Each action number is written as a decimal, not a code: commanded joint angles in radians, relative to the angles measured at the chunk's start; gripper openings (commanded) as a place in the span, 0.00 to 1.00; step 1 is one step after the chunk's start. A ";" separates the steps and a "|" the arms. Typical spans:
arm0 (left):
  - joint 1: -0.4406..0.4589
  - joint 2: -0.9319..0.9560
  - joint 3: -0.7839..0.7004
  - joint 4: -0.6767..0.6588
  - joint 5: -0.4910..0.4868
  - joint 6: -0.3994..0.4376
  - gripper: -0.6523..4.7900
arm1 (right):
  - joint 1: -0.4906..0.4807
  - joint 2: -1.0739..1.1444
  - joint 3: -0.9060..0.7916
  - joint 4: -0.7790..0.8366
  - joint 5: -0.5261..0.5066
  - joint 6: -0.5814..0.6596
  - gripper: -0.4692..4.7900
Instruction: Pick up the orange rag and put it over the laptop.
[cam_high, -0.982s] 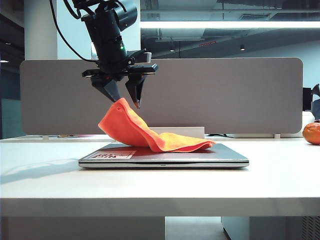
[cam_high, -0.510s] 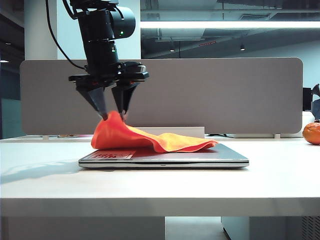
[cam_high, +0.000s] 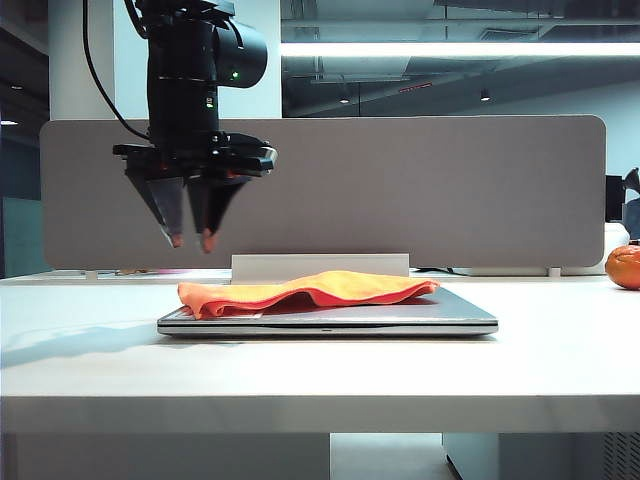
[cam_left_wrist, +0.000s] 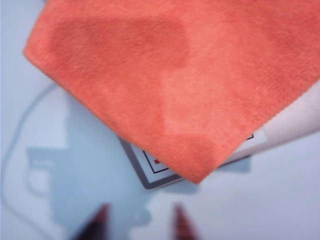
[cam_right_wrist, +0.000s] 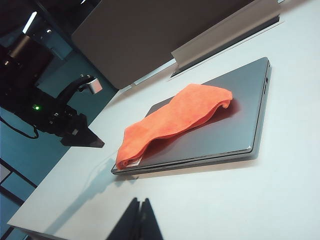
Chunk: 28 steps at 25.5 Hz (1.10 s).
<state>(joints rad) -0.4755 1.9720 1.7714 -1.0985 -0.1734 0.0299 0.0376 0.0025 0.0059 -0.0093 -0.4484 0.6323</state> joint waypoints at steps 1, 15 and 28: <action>0.005 -0.015 0.003 0.010 -0.005 0.021 0.11 | -0.001 -0.002 -0.003 0.010 -0.002 -0.005 0.08; 0.127 -0.323 0.002 0.210 0.126 -0.005 0.11 | -0.001 -0.002 -0.003 -0.020 0.001 -0.005 0.08; 0.129 -0.590 -0.318 0.408 0.126 -0.008 0.11 | -0.001 -0.002 -0.003 -0.020 0.001 -0.005 0.08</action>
<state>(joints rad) -0.3477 1.4094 1.4818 -0.7250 -0.0513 0.0273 0.0372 0.0025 0.0059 -0.0429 -0.4473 0.6323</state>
